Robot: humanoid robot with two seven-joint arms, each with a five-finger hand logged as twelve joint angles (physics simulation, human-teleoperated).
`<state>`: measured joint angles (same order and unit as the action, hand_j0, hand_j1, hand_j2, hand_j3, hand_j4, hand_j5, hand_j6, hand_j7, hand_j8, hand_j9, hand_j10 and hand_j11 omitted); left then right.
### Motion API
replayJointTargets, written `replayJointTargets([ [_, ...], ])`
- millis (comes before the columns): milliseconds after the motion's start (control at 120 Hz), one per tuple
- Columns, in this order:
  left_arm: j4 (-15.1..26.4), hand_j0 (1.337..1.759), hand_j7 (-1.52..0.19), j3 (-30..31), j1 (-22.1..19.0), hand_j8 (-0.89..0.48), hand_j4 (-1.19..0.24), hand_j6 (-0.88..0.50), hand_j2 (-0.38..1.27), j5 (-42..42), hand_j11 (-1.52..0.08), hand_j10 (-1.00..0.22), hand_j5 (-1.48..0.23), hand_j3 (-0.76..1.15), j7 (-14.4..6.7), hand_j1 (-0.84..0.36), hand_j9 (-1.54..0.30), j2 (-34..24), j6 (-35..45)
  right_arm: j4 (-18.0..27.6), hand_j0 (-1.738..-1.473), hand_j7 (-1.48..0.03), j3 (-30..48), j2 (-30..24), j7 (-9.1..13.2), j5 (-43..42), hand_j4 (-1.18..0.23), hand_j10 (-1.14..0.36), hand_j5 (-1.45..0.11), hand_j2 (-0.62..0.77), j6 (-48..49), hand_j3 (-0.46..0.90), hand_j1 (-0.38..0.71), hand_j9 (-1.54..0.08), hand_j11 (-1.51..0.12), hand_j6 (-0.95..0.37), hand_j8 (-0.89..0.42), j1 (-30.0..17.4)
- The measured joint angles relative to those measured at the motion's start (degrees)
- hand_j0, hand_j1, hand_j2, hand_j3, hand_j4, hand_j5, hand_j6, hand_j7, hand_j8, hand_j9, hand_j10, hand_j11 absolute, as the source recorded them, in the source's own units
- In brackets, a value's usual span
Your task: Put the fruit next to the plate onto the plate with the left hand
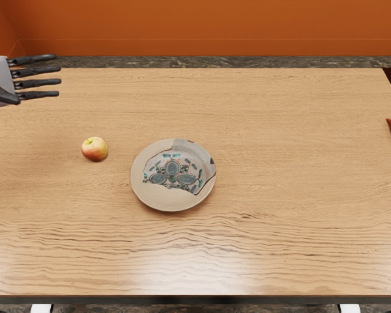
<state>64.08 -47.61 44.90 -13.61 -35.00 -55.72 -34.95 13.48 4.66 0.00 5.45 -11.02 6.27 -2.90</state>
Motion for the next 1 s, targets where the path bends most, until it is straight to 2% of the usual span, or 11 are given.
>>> replayJointTargets([
  [183, -0.1, 1.658, -0.01, 1.5, 1.1, -0.01, -0.01, -0.01, 0.0, 0.6, -0.01, -0.01, -0.01, 0.0, 0.0, 0.34, -0.01, 0.3, -0.1, 0.0, -1.658, -0.02, 0.1, 0.0, 0.0, 0.0, -0.02, -0.02, -0.02, 0.0, 0.0, 0.0, -0.33, -0.02, -0.02, -0.02, -0.02, 0.0],
  [217, -0.1, 1.658, -0.01, 1.9, 1.6, -0.01, -0.01, -0.01, 0.0, 2.0, -0.01, -0.01, -0.01, 0.0, 0.0, 0.34, -0.01, 2.1, -0.1, 0.0, -1.658, -0.02, 0.1, 0.0, 0.0, 0.0, -0.02, -0.02, -0.02, 0.0, 0.0, 0.0, -0.33, -0.02, -0.02, -0.02, -0.02, 0.0],
  [333, -0.1, 1.658, -0.02, 2.4, 5.3, -0.01, -0.01, -0.01, 0.0, 12.6, -0.02, -0.01, -0.02, 0.0, 0.0, 0.33, -0.02, 7.2, -0.1, 0.0, -1.658, -0.02, 0.1, 0.0, 0.0, 0.0, -0.02, -0.02, -0.02, 0.0, 0.0, 0.0, -0.33, -0.02, -0.02, -0.02, -0.02, 0.0],
  [458, 0.2, 1.658, -0.03, 2.7, 7.8, -0.02, -0.02, -0.02, 0.0, 30.1, -0.03, -0.02, -0.03, 0.0, 0.0, 0.33, -0.03, 12.3, 0.1, 0.0, -1.658, -0.02, 0.1, 0.0, 0.0, 0.0, -0.02, -0.02, -0.02, 0.0, 0.0, 0.0, -0.33, -0.02, -0.02, -0.02, -0.02, 0.0],
  [567, 0.9, 1.658, -0.03, 3.0, 8.1, -0.02, -0.02, -0.02, 0.0, 44.7, -0.03, -0.02, -0.03, 0.0, 0.0, 0.32, -0.03, 15.1, 8.2, 0.0, -1.658, -0.02, 0.1, 0.0, 0.0, 0.0, -0.02, -0.02, -0.02, 0.0, 0.0, 0.0, -0.33, -0.02, -0.02, -0.02, -0.02, 0.0],
  [700, 5.2, 1.658, -0.03, 3.7, 7.9, -0.03, -0.03, -0.03, 0.01, 58.5, -0.03, -0.03, -0.03, 0.0, 0.0, 0.32, -0.03, 16.9, 19.4, 0.0, -1.658, -0.02, 0.1, 0.0, 0.0, 0.0, -0.02, -0.02, -0.02, 0.0, 0.0, 0.0, -0.33, -0.02, -0.02, -0.02, -0.02, 0.0],
  [883, 12.6, 1.658, -0.03, 14.3, 8.1, -0.03, -0.03, -0.03, 0.01, 73.2, -0.03, -0.03, -0.03, 0.0, 0.0, 0.32, -0.03, 17.5, 30.9, 0.0, -1.658, -0.02, 0.1, 0.0, 0.0, 0.0, -0.02, -0.02, -0.02, 0.0, 0.0, 0.0, -0.33, -0.02, -0.02, -0.02, -0.02, 0.0],
  [1000, 15.1, 1.658, -0.03, 20.2, 8.6, -0.03, -0.03, -0.03, 0.01, 79.4, -0.03, -0.03, -0.03, 0.0, 0.0, 0.32, -0.03, 21.9, 33.7, 0.0, -1.658, -0.02, 0.1, 0.0, 0.0, 0.0, -0.02, -0.02, -0.02, 0.0, 0.0, 0.0, -0.33, -0.02, -0.02, -0.02, -0.02, 0.0],
])
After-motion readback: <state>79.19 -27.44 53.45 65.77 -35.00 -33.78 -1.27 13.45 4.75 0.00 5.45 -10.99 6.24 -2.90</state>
